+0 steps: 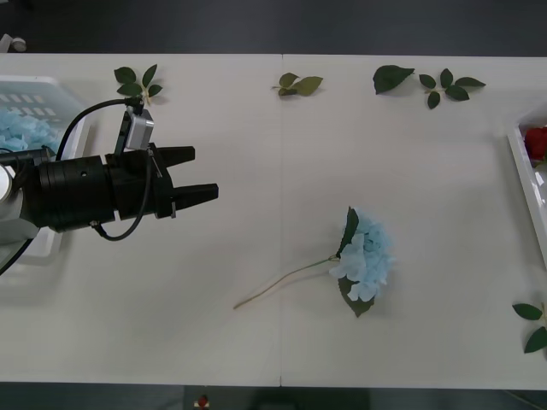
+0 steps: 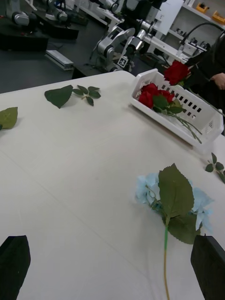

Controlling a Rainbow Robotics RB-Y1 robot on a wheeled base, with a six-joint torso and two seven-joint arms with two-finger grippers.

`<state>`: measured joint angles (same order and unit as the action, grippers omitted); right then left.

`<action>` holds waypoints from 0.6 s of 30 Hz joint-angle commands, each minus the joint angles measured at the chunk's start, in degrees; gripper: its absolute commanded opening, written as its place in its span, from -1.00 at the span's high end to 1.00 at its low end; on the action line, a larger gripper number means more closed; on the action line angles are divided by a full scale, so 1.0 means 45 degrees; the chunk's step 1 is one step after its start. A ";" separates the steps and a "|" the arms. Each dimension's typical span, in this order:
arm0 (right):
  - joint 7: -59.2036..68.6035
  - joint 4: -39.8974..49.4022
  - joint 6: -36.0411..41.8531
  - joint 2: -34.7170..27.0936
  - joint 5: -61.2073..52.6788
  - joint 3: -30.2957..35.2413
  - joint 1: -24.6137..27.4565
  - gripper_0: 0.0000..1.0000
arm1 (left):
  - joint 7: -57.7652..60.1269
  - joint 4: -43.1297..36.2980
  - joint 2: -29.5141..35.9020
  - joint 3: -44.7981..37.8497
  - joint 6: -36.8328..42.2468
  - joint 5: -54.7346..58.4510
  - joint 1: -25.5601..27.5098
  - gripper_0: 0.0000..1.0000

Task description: Put the red flowers into the right box and the blue flowers into the left box

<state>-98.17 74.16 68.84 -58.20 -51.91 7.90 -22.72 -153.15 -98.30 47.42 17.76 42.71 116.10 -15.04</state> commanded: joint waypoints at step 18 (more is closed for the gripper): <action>-0.1076 -0.5542 -0.2680 -0.0739 0.0520 -0.2673 -0.3915 1.00 | -0.0412 -0.0265 0.0340 -0.0295 0.0059 0.0234 -0.0271 -1.00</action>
<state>-99.69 50.93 57.71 -58.21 -50.22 -3.14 -36.82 -153.15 -98.30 47.42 17.76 42.71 116.22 -15.04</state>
